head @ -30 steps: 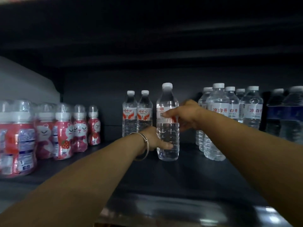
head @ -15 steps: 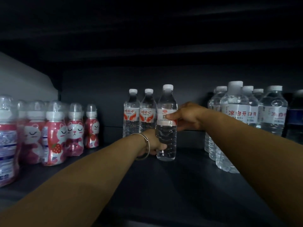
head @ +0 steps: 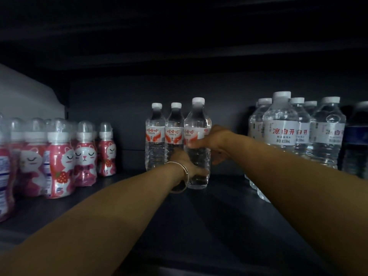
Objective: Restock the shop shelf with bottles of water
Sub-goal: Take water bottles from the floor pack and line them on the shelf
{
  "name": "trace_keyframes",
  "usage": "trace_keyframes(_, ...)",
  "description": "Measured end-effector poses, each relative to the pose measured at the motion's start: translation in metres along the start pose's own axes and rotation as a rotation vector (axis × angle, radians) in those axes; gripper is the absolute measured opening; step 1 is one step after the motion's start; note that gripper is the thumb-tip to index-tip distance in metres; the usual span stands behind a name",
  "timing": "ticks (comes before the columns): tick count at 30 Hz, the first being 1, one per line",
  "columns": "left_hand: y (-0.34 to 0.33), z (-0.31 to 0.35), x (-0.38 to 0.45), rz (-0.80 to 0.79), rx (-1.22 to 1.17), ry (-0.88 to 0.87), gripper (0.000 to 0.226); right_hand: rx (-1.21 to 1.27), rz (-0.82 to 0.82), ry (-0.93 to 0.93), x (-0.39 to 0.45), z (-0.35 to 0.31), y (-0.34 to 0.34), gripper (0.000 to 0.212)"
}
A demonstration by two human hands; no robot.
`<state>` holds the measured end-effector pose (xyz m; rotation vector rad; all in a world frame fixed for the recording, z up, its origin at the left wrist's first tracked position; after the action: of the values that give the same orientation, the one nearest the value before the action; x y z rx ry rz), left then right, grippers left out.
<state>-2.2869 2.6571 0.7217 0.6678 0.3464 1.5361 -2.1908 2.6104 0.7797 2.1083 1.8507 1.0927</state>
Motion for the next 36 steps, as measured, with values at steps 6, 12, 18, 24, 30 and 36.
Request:
trace_keyframes(6,-0.002,0.002,-0.002,0.033,0.062,0.067,0.103,0.07,0.017,-0.078,0.005,0.0,-0.005,0.04)
trace_keyframes(12,0.0,-0.002,0.009,0.018,0.276,0.06,0.084,0.015,0.074,-0.054,0.018,0.004,-0.007,0.019)
trace_keyframes(18,-0.002,-0.01,0.024,0.082,0.333,0.085,0.084,-0.025,0.087,-0.037,0.037,0.014,-0.013,0.02)
trace_keyframes(24,-0.01,-0.015,0.026,-0.016,0.48,0.076,0.081,-0.049,0.073,-0.016,0.053,0.022,-0.016,0.021)
trace_keyframes(30,-0.014,-0.013,0.028,-0.046,0.562,0.052,0.082,-0.079,0.075,-0.03,0.063,0.027,-0.018,0.025)
trace_keyframes(36,-0.016,-0.014,0.032,-0.083,0.596,0.029,0.079,-0.053,0.088,-0.034,0.065,0.032,-0.017,0.023)
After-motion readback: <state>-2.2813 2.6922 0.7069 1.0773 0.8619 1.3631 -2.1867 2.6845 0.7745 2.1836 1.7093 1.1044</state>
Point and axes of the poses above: each hand's wrist, its own x-axis towards the middle knuckle, its own y-axis out of the back of the hand, z = x × y, the point moved 3 cm from there along x, towards the middle knuckle, and after that the axes turned 15 degrees about y, right-handed, at the moved point
